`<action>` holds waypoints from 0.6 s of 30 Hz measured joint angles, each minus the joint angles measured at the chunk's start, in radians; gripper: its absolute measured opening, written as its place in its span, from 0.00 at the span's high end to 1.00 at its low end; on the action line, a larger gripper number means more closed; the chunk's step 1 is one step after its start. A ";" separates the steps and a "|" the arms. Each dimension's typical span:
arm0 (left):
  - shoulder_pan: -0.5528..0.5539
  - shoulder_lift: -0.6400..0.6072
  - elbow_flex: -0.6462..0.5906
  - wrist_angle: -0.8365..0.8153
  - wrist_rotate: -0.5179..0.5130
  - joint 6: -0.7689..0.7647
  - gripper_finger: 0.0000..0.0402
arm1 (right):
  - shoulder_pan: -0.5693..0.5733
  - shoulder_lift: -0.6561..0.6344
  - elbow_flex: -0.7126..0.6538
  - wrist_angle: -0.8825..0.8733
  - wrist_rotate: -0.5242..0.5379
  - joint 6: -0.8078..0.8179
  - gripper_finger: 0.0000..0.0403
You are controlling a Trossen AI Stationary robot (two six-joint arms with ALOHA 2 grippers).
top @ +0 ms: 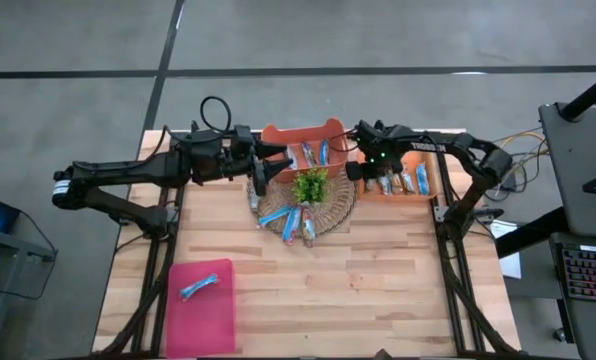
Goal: Pick and place Granola Bars by type
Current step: Put the orange granola bar into the orange bin, then put the red granola bar into the pink bin
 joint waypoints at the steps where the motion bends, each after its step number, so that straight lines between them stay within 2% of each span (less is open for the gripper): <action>1: 0.000 0.000 0.000 0.000 0.000 0.000 0.48 | 0.003 0.000 -0.003 -0.001 -0.003 -0.001 0.94; 7: 0.000 0.000 -0.001 -0.002 0.001 -0.001 0.48 | 0.012 -0.006 -0.004 -0.008 -0.006 -0.035 0.84; 18: 0.000 0.000 -0.001 -0.039 0.000 -0.004 0.48 | 0.012 -0.081 0.091 -0.044 0.016 -0.127 0.56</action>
